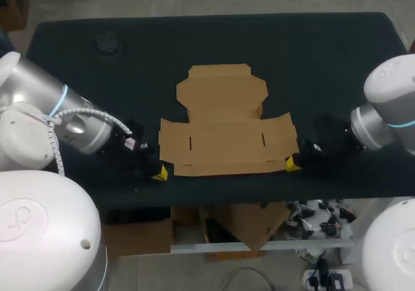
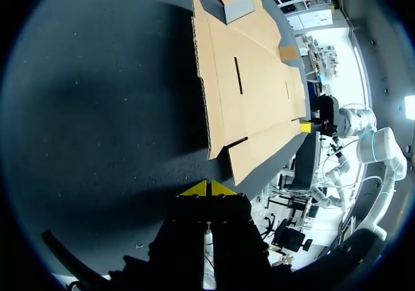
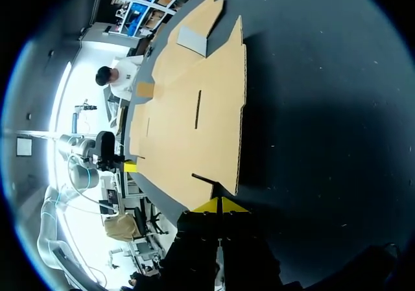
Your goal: Assemble the packaging by folding the flat box into shape, placing the metal phone stand inside, and closing the box properly
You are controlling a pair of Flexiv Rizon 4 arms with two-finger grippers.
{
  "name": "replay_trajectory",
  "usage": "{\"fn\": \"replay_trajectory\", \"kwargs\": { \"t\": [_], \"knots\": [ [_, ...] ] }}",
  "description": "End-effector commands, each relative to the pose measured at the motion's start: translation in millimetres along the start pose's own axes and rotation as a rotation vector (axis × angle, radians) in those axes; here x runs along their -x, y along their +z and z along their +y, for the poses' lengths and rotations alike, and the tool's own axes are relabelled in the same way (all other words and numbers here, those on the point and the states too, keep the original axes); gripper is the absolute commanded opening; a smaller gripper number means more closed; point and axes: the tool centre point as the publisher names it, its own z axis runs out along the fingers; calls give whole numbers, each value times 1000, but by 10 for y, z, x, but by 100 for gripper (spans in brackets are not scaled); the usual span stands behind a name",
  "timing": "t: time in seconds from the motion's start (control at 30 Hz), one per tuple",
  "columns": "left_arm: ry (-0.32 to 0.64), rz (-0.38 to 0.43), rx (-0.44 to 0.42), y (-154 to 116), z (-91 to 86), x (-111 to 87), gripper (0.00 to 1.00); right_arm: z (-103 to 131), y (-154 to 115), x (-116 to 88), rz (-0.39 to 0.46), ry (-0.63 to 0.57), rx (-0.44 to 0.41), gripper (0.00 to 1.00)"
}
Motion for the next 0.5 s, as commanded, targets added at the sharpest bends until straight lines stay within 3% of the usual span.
{"fn": "replay_trajectory", "kwargs": {
  "t": [0.03, 0.5],
  "knots": [
    [0, 2, 4, 18, -14, 11, 0, 1, 14, 6, 11, -4, 6, 0],
    [-2, 7, 14, 53, -21, 12, 0, 4, 15, -6, 21, -8, 14, 0]
  ]
}}
